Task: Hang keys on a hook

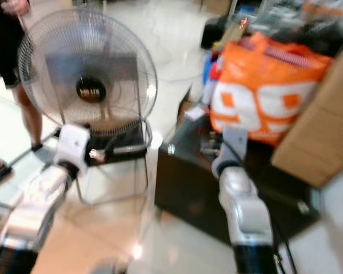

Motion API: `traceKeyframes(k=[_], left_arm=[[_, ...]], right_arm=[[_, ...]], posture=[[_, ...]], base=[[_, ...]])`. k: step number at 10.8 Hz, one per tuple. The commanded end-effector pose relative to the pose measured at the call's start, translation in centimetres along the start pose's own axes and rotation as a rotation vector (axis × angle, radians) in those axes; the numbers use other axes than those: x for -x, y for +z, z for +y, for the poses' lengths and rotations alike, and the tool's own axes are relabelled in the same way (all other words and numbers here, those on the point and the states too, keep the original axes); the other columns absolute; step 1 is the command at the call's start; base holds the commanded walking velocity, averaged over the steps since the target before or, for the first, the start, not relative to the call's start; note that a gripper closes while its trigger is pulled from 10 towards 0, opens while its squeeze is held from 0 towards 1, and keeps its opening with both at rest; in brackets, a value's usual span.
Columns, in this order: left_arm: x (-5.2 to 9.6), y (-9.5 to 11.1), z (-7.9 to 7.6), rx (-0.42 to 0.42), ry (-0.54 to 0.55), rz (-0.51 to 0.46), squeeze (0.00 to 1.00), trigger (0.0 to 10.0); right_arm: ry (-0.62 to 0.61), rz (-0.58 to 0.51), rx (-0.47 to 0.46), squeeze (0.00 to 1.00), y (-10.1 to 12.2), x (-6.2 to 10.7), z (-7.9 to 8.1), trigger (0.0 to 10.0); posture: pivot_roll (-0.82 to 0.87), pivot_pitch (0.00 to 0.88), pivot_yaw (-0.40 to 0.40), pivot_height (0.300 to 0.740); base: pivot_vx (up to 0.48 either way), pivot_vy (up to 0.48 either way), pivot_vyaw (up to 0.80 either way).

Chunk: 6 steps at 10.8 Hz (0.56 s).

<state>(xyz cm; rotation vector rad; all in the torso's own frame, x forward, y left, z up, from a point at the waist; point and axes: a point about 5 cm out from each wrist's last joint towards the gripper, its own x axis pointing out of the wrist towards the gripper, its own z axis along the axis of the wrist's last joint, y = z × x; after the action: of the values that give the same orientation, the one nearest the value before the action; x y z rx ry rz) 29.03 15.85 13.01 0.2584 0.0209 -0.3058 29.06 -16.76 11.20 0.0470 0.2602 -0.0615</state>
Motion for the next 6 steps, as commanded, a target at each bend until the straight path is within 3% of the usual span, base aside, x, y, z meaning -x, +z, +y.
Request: traceKeyframes(k=[1,6], left_arm=[[-0.03,0.08,0.17,-0.005,0.003,-0.002,0.0,10.0],[-0.66,0.26,0.06,0.002,-0.017,-0.011,0.0,10.0]], right_arm=[[0.002,-0.023,0.003,0.0,0.57,-0.03,0.08,10.0],[-0.008,-0.044,0.025,0.0,0.96,0.01,-0.23,10.0]], posture=[[0.01,0.0,-0.065,0.74],[-0.03,0.0,-0.034,0.74]], base=[[0.0,0.281,0.0],[0.0,0.283,0.0]])
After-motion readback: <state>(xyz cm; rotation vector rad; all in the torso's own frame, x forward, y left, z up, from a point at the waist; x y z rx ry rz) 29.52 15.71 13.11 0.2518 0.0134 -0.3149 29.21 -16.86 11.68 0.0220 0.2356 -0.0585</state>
